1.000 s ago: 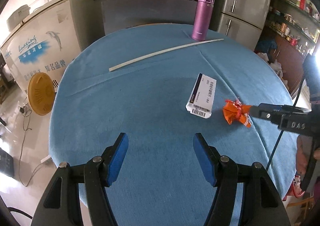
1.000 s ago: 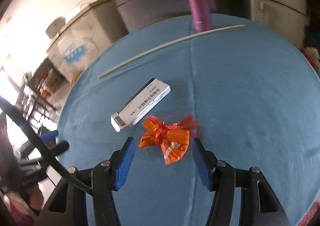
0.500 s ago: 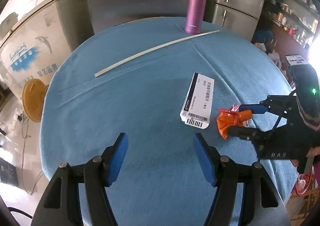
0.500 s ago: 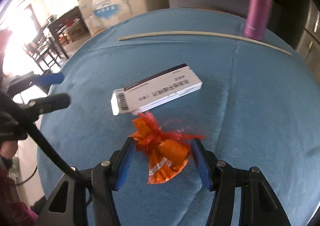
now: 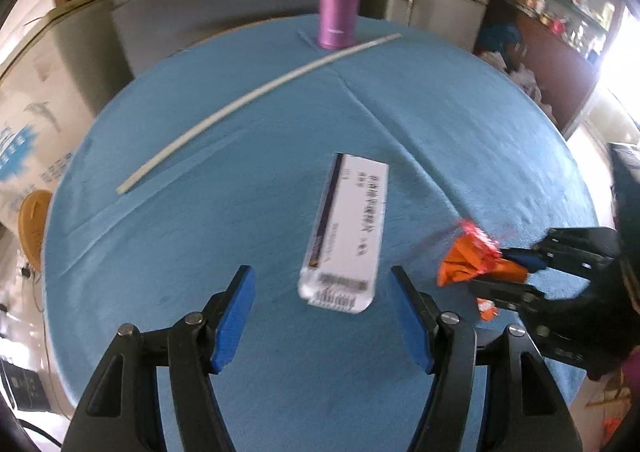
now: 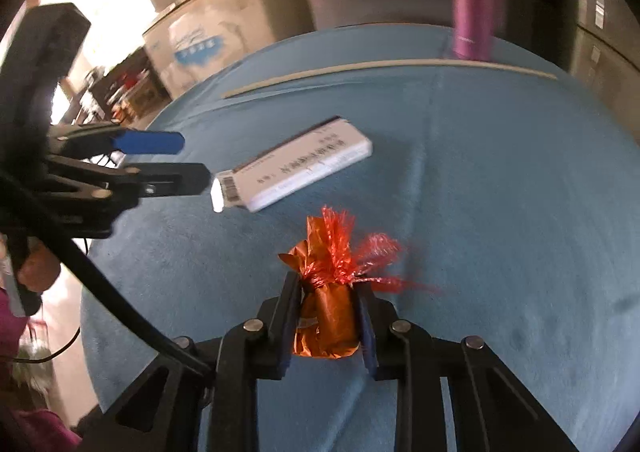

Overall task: Collect trash
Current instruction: 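Grasp the white medicine box with the left tool while the right tool grasps the orange wrapper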

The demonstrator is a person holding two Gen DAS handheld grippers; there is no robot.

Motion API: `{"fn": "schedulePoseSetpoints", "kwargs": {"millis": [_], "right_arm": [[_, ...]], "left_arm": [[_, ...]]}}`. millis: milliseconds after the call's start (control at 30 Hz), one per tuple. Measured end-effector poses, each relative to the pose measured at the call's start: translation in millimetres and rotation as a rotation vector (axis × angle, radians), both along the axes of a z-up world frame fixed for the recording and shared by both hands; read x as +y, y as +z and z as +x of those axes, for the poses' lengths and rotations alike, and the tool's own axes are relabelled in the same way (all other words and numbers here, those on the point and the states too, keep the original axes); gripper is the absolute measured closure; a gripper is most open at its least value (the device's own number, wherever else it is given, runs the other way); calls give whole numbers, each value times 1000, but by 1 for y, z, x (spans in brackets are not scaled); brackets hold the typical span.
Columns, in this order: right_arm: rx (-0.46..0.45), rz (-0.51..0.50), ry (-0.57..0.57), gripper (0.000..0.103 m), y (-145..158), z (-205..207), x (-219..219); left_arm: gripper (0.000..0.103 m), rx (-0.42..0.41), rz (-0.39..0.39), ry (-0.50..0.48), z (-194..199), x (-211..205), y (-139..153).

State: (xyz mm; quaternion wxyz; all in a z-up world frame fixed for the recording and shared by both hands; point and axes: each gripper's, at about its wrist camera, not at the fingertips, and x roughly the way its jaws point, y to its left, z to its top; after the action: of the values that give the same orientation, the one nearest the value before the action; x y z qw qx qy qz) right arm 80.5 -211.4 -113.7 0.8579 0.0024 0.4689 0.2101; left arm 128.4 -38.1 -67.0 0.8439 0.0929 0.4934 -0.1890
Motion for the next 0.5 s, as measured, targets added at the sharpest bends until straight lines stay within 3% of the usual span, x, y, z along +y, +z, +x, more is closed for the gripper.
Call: {"fn": "schedulePoseSetpoints", "kwargs": {"millis": [367, 500], "right_arm": [[53, 213, -243, 75, 3, -46, -73], [71, 272, -305, 75, -2, -57, -83]], "left_arm": [[34, 41, 13, -7, 33, -37, -29], [53, 22, 15, -16, 32, -39, -32]]}}
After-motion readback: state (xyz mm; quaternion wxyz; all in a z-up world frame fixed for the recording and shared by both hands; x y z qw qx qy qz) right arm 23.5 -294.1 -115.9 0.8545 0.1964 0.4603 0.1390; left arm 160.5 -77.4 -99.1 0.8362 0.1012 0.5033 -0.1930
